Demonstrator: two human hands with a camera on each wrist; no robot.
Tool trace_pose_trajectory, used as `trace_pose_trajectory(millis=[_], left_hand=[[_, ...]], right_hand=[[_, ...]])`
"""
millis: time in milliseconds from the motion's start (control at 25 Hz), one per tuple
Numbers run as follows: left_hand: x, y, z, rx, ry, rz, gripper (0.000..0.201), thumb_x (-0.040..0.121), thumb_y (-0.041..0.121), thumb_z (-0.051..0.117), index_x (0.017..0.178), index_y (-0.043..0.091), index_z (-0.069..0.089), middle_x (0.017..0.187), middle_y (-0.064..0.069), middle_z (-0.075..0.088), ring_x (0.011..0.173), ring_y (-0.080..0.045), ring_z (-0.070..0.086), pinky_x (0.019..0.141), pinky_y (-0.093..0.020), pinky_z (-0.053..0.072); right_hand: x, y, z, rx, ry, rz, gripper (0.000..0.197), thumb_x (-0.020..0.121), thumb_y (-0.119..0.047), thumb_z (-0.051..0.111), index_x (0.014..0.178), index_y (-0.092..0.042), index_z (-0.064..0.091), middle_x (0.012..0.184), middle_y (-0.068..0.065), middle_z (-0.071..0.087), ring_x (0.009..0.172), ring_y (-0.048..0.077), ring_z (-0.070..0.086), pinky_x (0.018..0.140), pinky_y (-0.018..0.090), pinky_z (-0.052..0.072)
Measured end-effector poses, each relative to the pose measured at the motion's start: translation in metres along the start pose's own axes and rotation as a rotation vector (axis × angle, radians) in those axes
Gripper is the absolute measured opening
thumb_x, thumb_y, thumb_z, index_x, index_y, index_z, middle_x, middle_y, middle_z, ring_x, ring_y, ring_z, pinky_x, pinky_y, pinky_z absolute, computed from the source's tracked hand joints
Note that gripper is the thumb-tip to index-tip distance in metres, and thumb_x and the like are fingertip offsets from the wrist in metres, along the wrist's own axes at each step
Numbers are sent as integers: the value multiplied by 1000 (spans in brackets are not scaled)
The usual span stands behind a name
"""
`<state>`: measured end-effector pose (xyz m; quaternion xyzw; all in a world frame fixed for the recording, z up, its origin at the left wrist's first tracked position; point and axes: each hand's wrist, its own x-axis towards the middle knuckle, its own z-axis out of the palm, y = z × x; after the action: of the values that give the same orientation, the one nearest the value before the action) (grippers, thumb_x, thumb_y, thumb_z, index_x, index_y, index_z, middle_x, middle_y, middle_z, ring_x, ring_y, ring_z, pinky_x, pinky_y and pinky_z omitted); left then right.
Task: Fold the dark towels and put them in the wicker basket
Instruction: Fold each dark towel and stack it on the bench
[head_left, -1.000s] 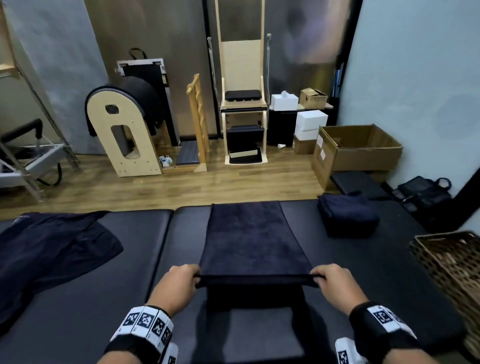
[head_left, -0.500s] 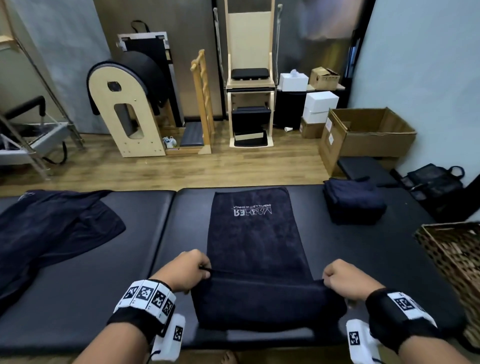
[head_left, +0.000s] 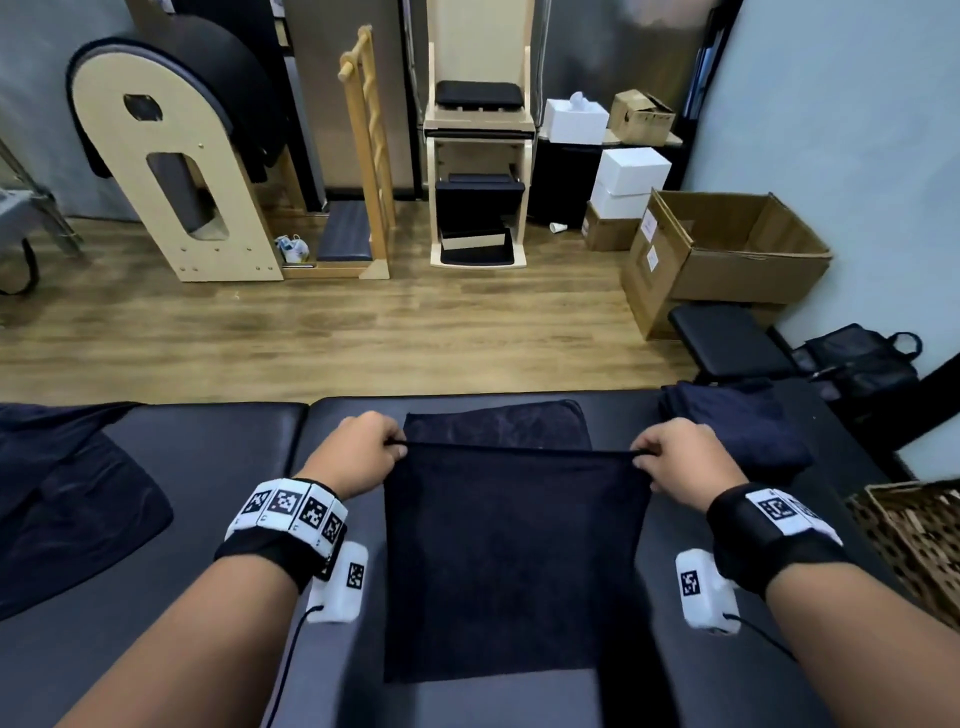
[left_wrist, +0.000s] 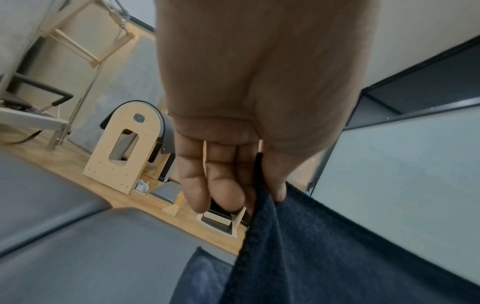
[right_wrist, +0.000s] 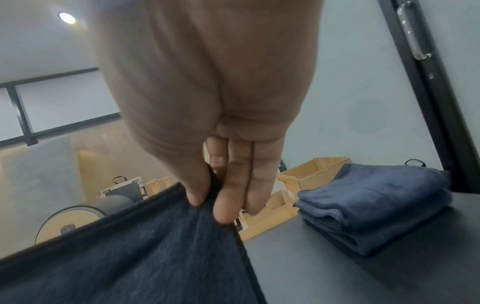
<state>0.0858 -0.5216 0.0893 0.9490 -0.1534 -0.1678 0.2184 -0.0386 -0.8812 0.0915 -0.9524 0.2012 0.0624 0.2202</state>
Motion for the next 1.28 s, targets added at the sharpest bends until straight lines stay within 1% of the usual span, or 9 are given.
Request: trace_pose_trajectory(millis=[120, 240, 440, 560, 720, 800, 1000, 1160, 1280], left_hand=[[49, -7, -1, 10, -11, -28, 16, 91, 19, 62, 76, 16, 64, 63, 0, 64, 61, -20, 61, 71, -35, 56], [91, -15, 5, 21, -8, -61, 15, 91, 21, 63, 76, 16, 65, 61, 1, 62, 63, -22, 61, 71, -33, 54], [151, -29, 35, 72, -56, -157, 20, 89, 18, 64, 69, 18, 61, 66, -4, 61, 75, -27, 59, 67, -27, 40], [176, -42, 56, 78, -76, -199, 23, 88, 18, 65, 66, 16, 58, 70, -7, 62, 78, -28, 59, 69, -28, 41], [196, -54, 71, 107, -82, -153, 6, 83, 15, 69, 84, 11, 73, 85, -12, 71, 89, -32, 66, 75, -32, 50], [200, -55, 74, 130, -109, -106, 13, 82, 12, 70, 93, 12, 75, 95, -12, 72, 96, -32, 66, 80, -34, 52], [207, -59, 79, 129, -151, -129, 36, 82, 8, 68, 116, 17, 61, 115, -10, 66, 111, -30, 59, 88, -38, 51], [205, -56, 78, 108, -151, -132, 11, 86, 18, 69, 94, 11, 67, 95, -10, 68, 99, -29, 63, 77, -32, 49], [196, -55, 70, 29, -106, -175, 25, 87, 24, 70, 70, 13, 54, 72, -5, 59, 85, -30, 62, 67, -27, 40]], right_hand=[[48, -7, 1, -34, 54, 4, 13, 87, -14, 71, 83, -26, 74, 91, 0, 75, 92, 24, 70, 86, 33, 53], [98, -5, 7, -90, 75, -28, 13, 89, -19, 67, 97, -24, 76, 102, 8, 75, 106, 34, 64, 89, 36, 52], [168, 9, 45, -119, -28, -75, 14, 90, -21, 65, 99, -23, 75, 100, 10, 75, 103, 36, 64, 88, 40, 54], [188, 17, 73, -78, -33, -48, 14, 91, -20, 64, 101, -20, 74, 104, 12, 73, 104, 36, 63, 87, 41, 54], [212, 23, 100, -82, -63, -114, 10, 91, -13, 64, 99, -14, 71, 115, 10, 69, 107, 35, 62, 89, 40, 52], [222, 24, 109, -98, -119, -172, 9, 91, -12, 65, 98, -14, 69, 126, 8, 66, 112, 34, 62, 94, 41, 51], [231, 21, 118, -151, -182, -196, 10, 92, -16, 62, 100, -19, 67, 109, 6, 66, 106, 30, 60, 89, 42, 52], [222, 21, 114, -25, -99, -135, 8, 90, -13, 66, 95, -19, 66, 99, 2, 66, 100, 29, 61, 84, 33, 47], [212, 19, 107, 59, -17, -115, 14, 89, -11, 69, 99, -19, 66, 95, 2, 69, 100, 27, 63, 84, 30, 47]])
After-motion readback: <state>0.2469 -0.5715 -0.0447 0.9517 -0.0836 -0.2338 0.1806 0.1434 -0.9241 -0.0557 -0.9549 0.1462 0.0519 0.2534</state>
